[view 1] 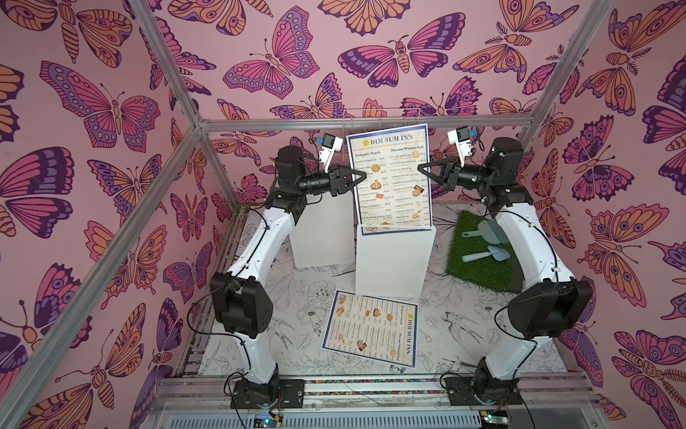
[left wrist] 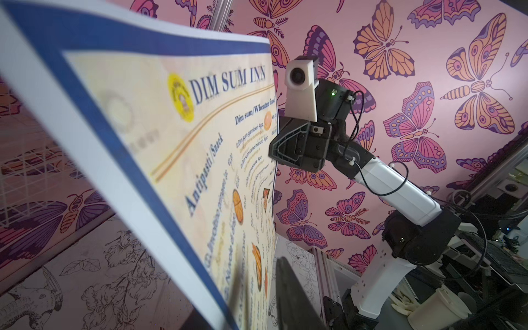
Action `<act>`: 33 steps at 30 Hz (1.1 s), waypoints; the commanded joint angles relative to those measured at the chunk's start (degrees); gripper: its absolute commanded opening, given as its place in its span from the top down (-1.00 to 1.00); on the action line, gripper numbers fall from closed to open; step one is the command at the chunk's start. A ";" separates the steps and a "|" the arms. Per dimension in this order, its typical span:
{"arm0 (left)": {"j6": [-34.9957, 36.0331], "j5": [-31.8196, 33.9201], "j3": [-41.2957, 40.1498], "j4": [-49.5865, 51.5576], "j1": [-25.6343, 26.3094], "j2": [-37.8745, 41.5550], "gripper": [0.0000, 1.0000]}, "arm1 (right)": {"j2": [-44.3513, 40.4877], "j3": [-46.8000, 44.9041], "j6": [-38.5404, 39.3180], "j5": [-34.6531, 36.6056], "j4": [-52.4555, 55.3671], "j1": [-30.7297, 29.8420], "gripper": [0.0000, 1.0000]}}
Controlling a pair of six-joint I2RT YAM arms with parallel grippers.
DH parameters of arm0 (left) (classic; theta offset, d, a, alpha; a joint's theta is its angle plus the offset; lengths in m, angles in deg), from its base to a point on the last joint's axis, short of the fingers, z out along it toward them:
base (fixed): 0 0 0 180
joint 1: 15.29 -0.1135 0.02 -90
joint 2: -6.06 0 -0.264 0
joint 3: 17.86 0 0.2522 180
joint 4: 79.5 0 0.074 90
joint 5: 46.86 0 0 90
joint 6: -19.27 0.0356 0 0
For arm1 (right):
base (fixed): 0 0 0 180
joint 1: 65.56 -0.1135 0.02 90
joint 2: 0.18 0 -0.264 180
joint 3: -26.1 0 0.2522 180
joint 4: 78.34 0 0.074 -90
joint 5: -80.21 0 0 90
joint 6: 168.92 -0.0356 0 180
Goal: Insert the menus into the narrow rack
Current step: Insert the menu into the narrow rack.
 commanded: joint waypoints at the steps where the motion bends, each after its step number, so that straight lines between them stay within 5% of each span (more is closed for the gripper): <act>1: -1.46 0.33 -0.58 -2.99 0.28 1.01 0.40 | -3.24 -0.92 -0.61 1.42 -2.72 -0.30 1.00; 20: -1.69 0.40 -1.38 -3.43 1.50 0.84 0.40 | -10.30 -13.70 -0.80 3.05 -9.09 0.43 0.97; 33: -1.82 0.33 -3.50 -4.19 2.55 1.80 0.41 | -13.58 -18.21 -1.37 2.60 -11.56 0.71 0.30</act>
